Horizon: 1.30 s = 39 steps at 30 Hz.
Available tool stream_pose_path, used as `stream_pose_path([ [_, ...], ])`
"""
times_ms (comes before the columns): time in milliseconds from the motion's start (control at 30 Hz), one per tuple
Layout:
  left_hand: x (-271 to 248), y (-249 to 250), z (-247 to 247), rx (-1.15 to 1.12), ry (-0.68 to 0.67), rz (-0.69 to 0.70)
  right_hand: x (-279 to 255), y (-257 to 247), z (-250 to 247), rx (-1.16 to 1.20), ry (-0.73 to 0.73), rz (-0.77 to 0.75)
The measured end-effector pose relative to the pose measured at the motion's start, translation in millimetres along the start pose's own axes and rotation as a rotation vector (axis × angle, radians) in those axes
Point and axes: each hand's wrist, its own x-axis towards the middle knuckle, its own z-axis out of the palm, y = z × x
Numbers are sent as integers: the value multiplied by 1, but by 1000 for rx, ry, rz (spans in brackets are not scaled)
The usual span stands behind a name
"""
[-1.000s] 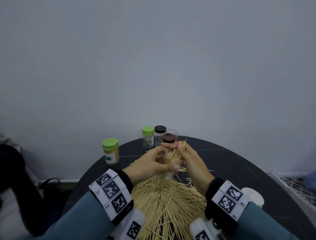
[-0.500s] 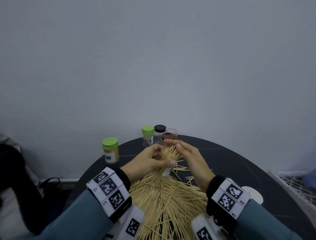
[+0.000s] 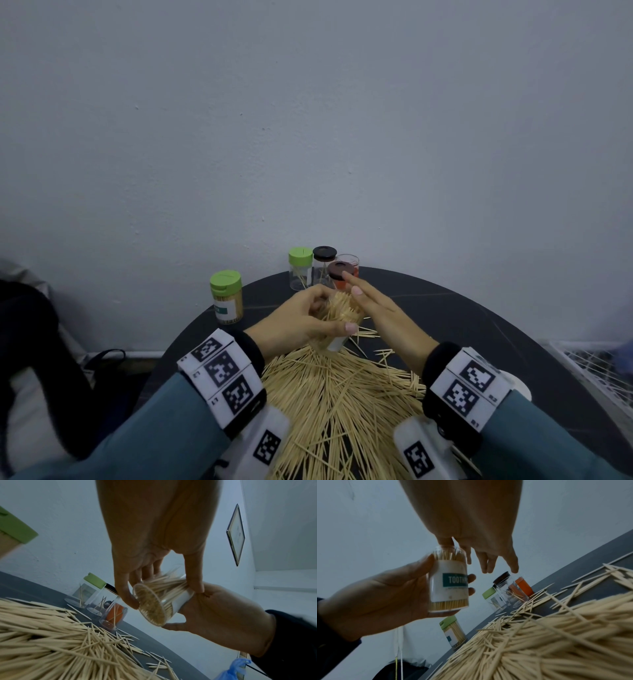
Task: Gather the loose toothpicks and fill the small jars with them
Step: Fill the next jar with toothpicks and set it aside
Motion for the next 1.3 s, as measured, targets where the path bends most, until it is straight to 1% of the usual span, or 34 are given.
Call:
stream_pose_path([
  [133, 3, -5, -5, 55, 116, 43, 3, 1, -5, -108, 184, -117],
  [300, 5, -11, -8, 98, 195, 81, 1, 0, -7, -242, 233, -186],
  [400, 7, -14, -10, 130, 239, 92, 0, -2, -6, -313, 224, -194],
  [633, 11, -18, -10, 198, 211, 93, -1, -4, -6, -403, 186, -242],
  [700, 11, -18, -8, 219, 194, 100, 0, -2, -7, -475, 182, -241],
  [800, 10, -16, -5, 246, 174, 109, 2, 2, -9, -573, 232, -236],
  [867, 10, -14, -3, 254, 163, 116, 2, 3, -11, -594, 259, -253],
  [1000, 11, -15, -4, 244, 187, 111, 1, -1, -16, -655, 180, -229],
  [1100, 13, -16, -4, 241, 191, 101, 1, -4, -15, -785, 142, -191],
  [1233, 14, -15, 1, 255, 147, 106, -3, -8, -14, -996, 236, -192],
  [1300, 13, -14, 3, 293, 138, 113, -4, -10, -14, -1024, 219, -187],
])
